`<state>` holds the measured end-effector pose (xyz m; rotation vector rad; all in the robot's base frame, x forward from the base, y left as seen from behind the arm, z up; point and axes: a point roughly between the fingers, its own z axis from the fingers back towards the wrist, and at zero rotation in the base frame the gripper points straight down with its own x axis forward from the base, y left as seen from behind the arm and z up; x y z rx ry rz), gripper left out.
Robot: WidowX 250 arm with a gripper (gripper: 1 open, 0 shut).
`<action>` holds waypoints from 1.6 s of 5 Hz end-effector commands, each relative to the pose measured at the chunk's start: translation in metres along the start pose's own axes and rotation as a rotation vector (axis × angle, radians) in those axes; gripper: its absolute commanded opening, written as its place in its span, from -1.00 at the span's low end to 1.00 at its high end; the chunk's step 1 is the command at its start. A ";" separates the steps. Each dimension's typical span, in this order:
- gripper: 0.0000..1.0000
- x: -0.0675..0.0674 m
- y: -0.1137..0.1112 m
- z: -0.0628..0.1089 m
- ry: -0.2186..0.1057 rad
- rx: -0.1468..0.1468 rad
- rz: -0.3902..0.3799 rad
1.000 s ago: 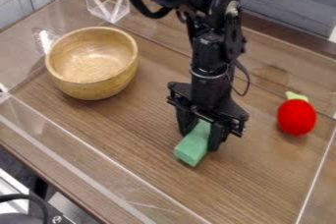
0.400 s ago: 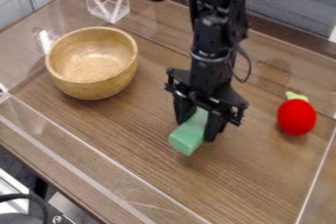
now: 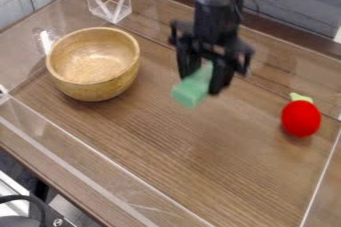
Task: Put the green block into the wooden bowl
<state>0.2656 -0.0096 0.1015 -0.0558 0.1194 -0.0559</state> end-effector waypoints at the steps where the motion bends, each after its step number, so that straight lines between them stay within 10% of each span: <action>1: -1.00 0.011 0.020 0.034 -0.063 -0.002 0.002; 2: -1.00 0.020 0.039 0.049 -0.074 -0.002 -0.015; 8: -1.00 0.070 0.082 0.007 -0.105 0.037 0.004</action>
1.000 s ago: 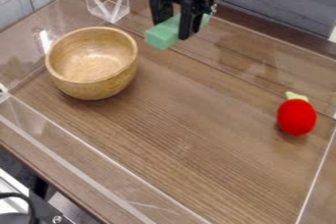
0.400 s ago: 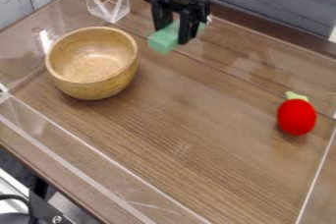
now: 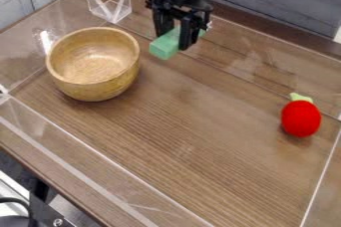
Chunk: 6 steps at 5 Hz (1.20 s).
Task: Put the green block into the wooden bowl
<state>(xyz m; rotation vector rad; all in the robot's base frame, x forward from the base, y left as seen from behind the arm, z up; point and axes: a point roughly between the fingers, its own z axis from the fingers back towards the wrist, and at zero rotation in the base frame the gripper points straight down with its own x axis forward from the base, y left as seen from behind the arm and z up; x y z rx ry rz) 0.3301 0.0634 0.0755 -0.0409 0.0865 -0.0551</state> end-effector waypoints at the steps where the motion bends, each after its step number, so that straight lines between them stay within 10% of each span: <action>1: -1.00 0.008 0.007 0.017 -0.080 0.029 -0.001; 6: -1.00 0.003 0.027 0.000 -0.088 0.035 0.006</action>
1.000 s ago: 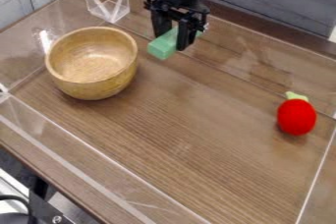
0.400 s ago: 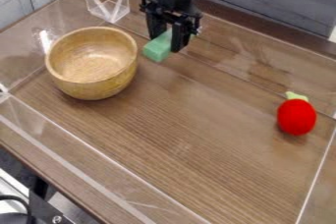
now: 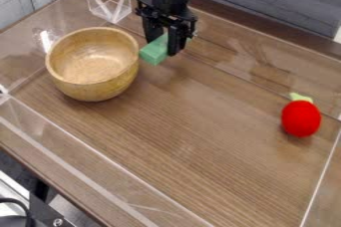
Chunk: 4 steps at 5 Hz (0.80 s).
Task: Put the green block into the wooden bowl
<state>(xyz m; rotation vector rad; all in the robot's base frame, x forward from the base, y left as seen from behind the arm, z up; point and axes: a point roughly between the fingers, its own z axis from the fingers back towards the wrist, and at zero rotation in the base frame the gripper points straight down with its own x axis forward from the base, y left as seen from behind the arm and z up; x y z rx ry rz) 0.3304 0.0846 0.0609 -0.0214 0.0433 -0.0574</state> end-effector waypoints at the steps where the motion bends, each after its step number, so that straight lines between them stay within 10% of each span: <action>1: -1.00 -0.002 0.008 0.018 -0.036 -0.007 -0.006; 4: -1.00 -0.030 0.023 0.038 0.004 -0.061 -0.070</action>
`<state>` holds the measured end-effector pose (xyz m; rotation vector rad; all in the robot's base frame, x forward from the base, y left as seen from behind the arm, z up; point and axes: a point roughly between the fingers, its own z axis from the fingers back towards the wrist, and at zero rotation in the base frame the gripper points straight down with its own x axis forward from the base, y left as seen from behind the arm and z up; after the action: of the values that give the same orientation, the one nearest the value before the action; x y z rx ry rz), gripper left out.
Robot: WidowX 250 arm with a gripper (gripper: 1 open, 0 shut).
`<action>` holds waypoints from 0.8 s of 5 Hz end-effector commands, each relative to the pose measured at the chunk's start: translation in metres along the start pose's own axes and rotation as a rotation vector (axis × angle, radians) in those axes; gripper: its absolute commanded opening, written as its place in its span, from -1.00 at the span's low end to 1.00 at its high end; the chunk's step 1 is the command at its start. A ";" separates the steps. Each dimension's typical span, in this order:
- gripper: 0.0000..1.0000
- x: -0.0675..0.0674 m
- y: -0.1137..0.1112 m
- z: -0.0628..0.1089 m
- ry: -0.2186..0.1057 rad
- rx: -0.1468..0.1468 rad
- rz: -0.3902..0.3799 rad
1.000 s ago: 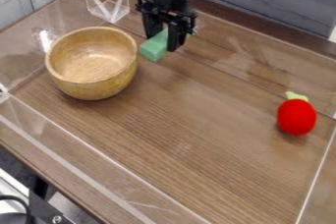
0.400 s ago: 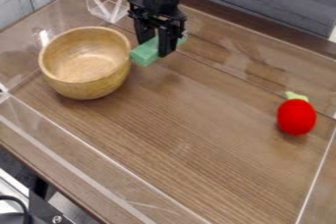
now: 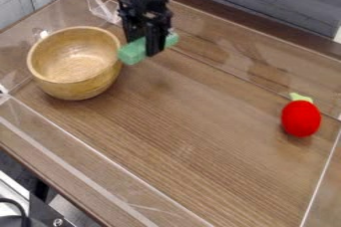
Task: Put the green block into the wooden bowl
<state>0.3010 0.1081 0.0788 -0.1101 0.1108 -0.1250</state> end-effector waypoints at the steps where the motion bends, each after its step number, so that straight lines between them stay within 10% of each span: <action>1: -1.00 -0.012 0.013 0.032 -0.068 0.030 0.004; 4: -1.00 -0.020 0.030 0.022 -0.068 0.037 -0.026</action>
<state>0.2850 0.1378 0.0823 -0.1109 0.0899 -0.1546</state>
